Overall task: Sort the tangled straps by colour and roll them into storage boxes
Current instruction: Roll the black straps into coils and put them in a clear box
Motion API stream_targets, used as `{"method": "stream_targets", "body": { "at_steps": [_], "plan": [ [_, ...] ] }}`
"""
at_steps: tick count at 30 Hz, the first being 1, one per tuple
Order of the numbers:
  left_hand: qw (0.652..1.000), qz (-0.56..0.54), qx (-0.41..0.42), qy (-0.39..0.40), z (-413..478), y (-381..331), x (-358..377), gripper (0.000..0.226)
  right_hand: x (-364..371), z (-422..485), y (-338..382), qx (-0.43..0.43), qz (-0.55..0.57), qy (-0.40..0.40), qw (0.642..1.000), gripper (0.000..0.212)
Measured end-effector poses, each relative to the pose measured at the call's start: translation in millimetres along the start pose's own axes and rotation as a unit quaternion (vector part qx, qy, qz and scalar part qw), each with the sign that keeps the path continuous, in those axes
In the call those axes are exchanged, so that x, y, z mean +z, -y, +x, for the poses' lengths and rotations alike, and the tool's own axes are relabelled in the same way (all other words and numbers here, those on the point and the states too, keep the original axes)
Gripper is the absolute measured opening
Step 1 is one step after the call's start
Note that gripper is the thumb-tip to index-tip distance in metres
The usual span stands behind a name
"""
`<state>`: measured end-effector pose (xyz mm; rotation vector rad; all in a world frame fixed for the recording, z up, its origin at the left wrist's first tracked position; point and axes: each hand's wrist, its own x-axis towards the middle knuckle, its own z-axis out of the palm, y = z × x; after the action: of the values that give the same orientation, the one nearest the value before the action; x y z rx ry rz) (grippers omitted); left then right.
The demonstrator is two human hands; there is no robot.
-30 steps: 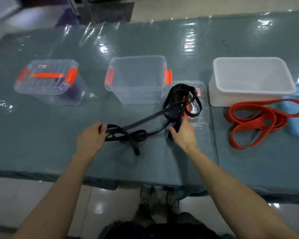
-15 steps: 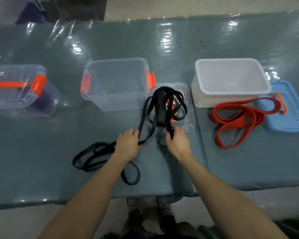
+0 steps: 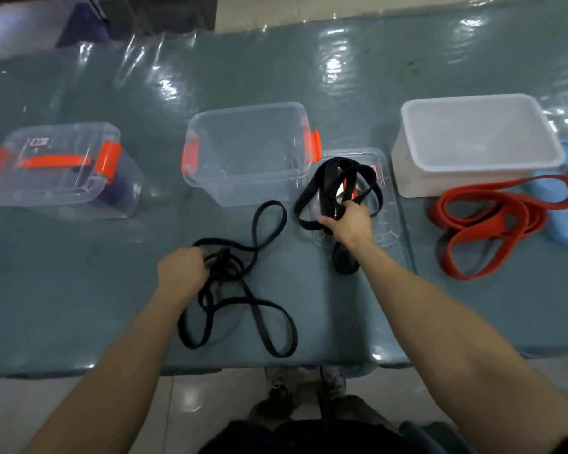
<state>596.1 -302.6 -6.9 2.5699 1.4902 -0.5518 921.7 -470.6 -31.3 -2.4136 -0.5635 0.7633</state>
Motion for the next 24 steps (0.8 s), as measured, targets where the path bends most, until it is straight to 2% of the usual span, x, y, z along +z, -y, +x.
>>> {"method": "stream_targets", "body": {
  "at_steps": [2, 4, 6, 9, 14, 16, 18, 20, 21, 24],
  "plan": [
    [1.000, -0.026, 0.001, 0.000, -3, 8, 9, 0.023, -9, -2, 1, -0.023, 0.029, -0.030, 0.999, 0.037],
    [0.994, -0.071, 0.057, -0.060, -5, -1, 9, 0.024, -20, -7, 7, -0.057, 0.045, -0.068, 0.995, 0.028],
    [0.979, -0.125, 0.124, -0.098, -3, -24, -6, 0.026, -36, -17, 20, -0.105, 0.048, -0.093, 0.989, 0.038],
    [0.948, -0.217, 0.213, -0.100, 3, -66, -44, 0.043, -74, -36, 45, -0.174, 0.079, -0.072, 0.979, 0.067],
    [0.892, -0.327, 0.297, -0.101, -2, -137, -101, 0.120, -142, -76, 90, -0.229, 0.075, 0.001, 0.970, 0.104],
    [0.865, -0.392, 0.290, -0.122, -7, -153, -119, 0.142, -159, -91, 104, -0.250, 0.044, 0.029, 0.967, 0.110],
    [0.845, -0.413, 0.293, -0.171, -5, -156, -135, 0.150, -167, -103, 112, -0.282, -0.030, 0.039, 0.958, 0.099],
    [0.846, -0.361, 0.341, -0.194, -1, -149, -152, 0.143, -167, -111, 117, -0.312, -0.096, 0.046, 0.944, 0.079],
    [0.852, -0.324, 0.368, -0.184, 1, -144, -160, 0.129, -165, -114, 119, -0.326, -0.117, 0.052, 0.937, 0.072],
    [0.879, -0.250, 0.381, -0.138, 8, -124, -186, 0.067, -160, -116, 128, -0.365, -0.136, 0.052, 0.919, 0.061]
  ]
}}
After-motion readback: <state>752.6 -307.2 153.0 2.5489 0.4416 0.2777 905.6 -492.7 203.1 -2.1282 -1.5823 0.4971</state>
